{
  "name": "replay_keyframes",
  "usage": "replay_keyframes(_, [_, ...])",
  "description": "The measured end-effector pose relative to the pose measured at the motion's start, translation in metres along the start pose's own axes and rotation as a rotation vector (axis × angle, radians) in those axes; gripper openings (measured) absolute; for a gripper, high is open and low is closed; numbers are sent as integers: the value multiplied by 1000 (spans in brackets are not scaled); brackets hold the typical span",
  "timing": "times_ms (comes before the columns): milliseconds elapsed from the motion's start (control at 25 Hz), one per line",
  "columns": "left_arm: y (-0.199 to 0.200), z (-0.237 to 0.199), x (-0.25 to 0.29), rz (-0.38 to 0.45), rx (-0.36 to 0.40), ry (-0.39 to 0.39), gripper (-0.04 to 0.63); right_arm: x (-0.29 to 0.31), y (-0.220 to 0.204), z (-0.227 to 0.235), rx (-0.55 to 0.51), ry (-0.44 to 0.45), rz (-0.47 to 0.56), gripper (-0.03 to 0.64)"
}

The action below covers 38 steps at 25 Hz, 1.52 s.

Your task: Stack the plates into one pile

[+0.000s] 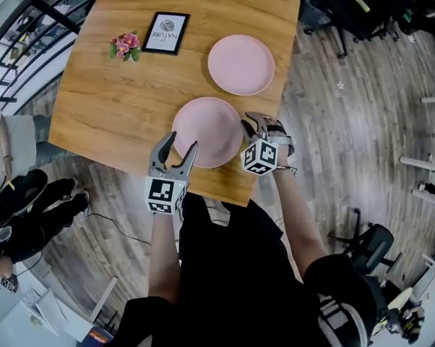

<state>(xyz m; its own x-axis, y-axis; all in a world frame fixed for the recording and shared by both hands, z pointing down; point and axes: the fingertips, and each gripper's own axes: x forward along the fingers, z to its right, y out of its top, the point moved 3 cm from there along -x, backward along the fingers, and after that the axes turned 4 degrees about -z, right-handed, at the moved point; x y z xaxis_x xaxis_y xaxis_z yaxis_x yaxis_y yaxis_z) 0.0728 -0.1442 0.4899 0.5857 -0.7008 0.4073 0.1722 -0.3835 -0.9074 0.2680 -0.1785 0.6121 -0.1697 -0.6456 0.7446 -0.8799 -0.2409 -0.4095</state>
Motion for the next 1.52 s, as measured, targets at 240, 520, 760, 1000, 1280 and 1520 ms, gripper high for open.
replay_keyframes(240, [1, 7, 7, -4, -16, 46, 250, 16, -14, 15, -46, 20, 1, 124])
replay_keyframes(520, [4, 6, 12, -10, -23, 71, 250, 33, -15, 24, -83, 45, 4, 124])
replay_keyframes(760, [3, -10, 25, -20, -23, 52, 250, 55, -14, 28, -99, 50, -24, 124])
replay_keyframes(1000, [2, -20, 42, -35, -23, 26, 250, 69, -16, 28, -107, 67, -47, 124])
replay_keyframes(1280, [-2, -34, 54, -56, -42, 20, 250, 97, -14, 35, -100, 81, -68, 124])
replay_keyframes(1520, [-9, -45, 58, -74, -48, 20, 250, 120, -13, 32, -91, 101, -81, 115])
